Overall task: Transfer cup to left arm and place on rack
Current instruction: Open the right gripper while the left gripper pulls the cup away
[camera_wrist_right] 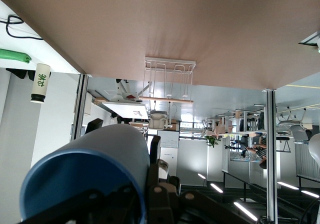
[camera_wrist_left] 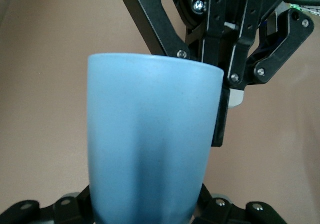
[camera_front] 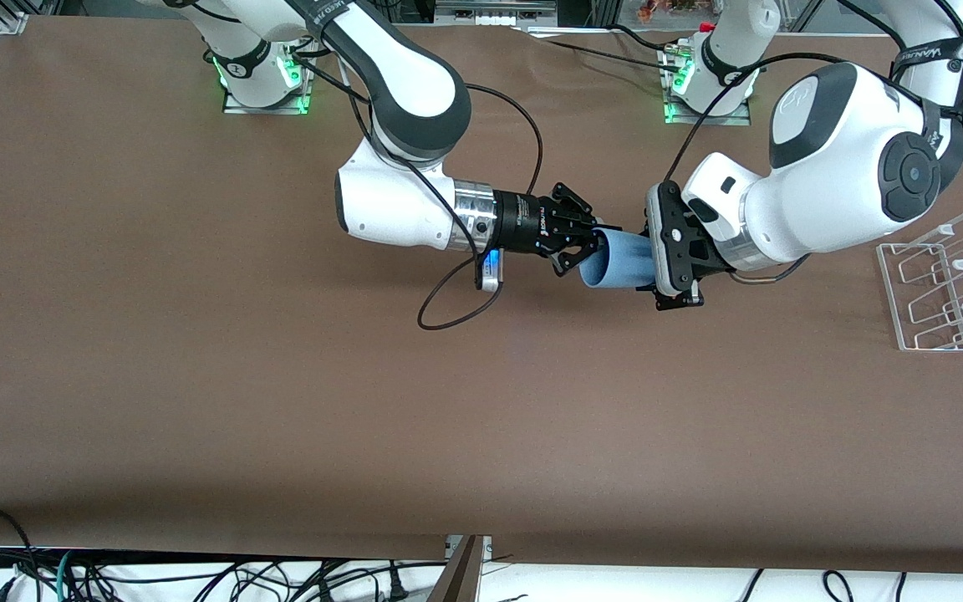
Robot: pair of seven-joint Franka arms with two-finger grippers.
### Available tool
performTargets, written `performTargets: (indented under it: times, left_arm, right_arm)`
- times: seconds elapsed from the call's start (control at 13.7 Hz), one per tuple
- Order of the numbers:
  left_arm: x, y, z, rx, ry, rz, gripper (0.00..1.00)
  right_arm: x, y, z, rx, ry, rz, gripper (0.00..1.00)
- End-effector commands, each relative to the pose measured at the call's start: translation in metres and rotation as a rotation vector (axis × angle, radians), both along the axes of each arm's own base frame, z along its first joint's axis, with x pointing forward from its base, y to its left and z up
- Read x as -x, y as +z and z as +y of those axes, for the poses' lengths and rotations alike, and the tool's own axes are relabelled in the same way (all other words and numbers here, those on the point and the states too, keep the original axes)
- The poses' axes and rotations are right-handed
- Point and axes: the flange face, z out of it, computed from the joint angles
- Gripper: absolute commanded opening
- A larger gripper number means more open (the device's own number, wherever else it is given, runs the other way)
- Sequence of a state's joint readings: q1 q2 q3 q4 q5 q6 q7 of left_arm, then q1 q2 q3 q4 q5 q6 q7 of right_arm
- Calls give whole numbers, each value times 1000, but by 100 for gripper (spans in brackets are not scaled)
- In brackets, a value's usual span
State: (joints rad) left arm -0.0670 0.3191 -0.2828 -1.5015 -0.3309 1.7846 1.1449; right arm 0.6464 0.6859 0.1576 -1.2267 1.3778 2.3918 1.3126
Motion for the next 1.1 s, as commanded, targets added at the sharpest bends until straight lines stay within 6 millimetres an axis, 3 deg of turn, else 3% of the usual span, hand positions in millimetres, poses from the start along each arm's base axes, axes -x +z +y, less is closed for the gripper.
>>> performTargets:
  times: [0.0,0.07,0.15,0.22,0.44,0.58,0.73,0.88,1.02]
  left_arm:
    - [-1,6,-3,-12,10,-21,0]
    - [-2,7,1,-12,9,-22,0]
    - [-4,7,8,-14,14,-19,0]
    - [-5,5,15,-20,20,-9,0]
    - [-10,1,55,-52,63,41,0]
    - [-11,-1,79,-139,67,39,0]
    - [-13,0,112,-229,61,35,0]
    - [-18,-5,164,-334,90,44,0]
    - [-16,-10,216,-446,137,86,0]
  right_arm:
    - [-2,4,5,-21,-13,5,2]
    - [-3,4,4,-21,-15,7,28]
    - [-4,5,3,-22,-17,6,77]
    - [-5,8,4,-24,-16,-1,99]
    - [-15,20,-9,-16,-13,-29,99]
    - [-35,28,-37,-29,10,-2,99]
    - [-57,47,-79,-49,60,2,99]
    - [-68,66,-114,-21,135,-39,99]
    - [-66,92,-147,9,217,-97,99]
